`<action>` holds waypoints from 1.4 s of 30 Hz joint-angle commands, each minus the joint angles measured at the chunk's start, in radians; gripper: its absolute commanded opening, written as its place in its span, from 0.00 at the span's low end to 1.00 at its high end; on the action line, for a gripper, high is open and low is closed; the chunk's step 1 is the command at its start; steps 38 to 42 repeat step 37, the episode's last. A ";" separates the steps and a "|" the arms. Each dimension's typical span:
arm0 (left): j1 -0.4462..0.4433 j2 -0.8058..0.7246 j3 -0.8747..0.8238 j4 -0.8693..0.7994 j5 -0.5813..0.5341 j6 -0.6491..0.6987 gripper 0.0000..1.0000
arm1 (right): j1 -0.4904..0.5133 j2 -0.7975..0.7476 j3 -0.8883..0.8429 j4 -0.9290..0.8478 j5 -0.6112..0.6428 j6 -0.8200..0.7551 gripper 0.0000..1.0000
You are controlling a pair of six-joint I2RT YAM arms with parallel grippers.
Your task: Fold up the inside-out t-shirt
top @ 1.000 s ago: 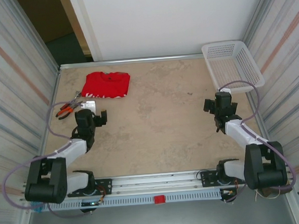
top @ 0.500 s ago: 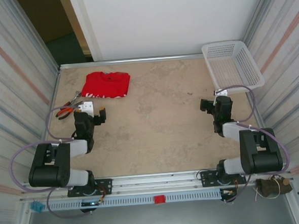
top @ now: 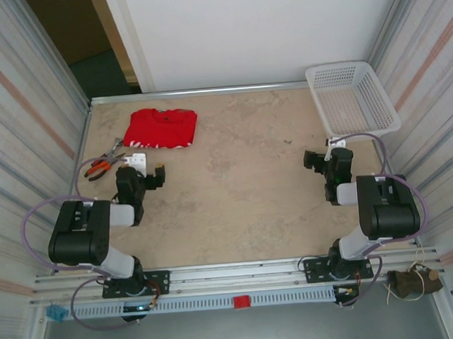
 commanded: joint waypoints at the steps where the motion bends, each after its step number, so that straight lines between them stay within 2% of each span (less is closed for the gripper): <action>1: 0.035 -0.007 0.051 -0.059 0.054 -0.017 0.99 | 0.003 -0.005 0.015 0.019 -0.026 0.004 0.99; 42: 0.034 -0.003 0.057 -0.064 0.052 -0.017 0.99 | 0.011 -0.009 0.012 0.025 -0.016 0.000 0.99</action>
